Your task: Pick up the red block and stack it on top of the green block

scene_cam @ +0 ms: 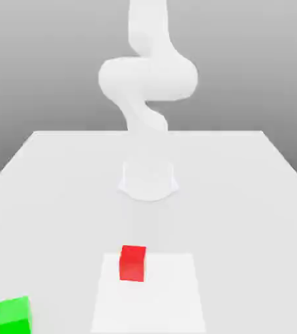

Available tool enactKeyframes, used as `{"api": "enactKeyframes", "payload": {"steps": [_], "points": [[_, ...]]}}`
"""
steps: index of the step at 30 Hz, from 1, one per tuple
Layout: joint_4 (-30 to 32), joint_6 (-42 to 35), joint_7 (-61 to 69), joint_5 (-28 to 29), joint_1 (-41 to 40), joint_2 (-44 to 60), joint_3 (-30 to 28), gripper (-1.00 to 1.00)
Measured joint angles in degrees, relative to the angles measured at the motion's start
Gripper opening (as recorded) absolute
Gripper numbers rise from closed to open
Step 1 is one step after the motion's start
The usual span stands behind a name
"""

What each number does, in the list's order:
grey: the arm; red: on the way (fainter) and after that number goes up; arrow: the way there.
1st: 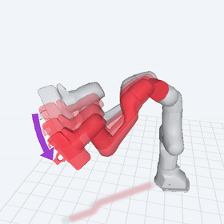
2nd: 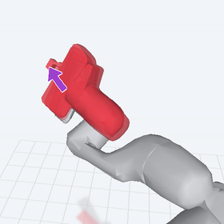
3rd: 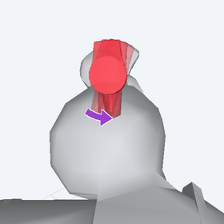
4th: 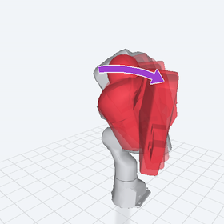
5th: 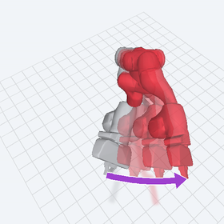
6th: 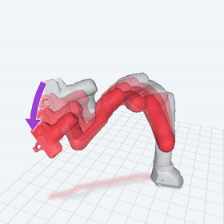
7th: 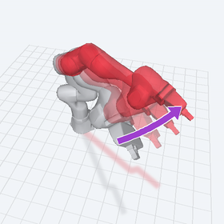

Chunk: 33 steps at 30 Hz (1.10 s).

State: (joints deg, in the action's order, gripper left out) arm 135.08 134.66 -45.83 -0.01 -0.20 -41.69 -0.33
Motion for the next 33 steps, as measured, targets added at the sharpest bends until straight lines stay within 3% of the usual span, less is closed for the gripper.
{"api": "enactKeyframes", "payload": {"steps": [17, 24, 25, 33], "points": [[26.51, 24.28, -0.21, 0.21, -2.10, 36.25, -2.11, 0.00], [26.63, 36.66, 1.11, -1.62, -2.84, 51.29, -1.20, 0.00], [26.37, 38.27, 1.27, -1.85, -3.12, 53.16, -0.86, -1.00], [26.51, 37.46, 0.93, -1.42, -3.19, 52.21, -0.86, -1.00]]}}
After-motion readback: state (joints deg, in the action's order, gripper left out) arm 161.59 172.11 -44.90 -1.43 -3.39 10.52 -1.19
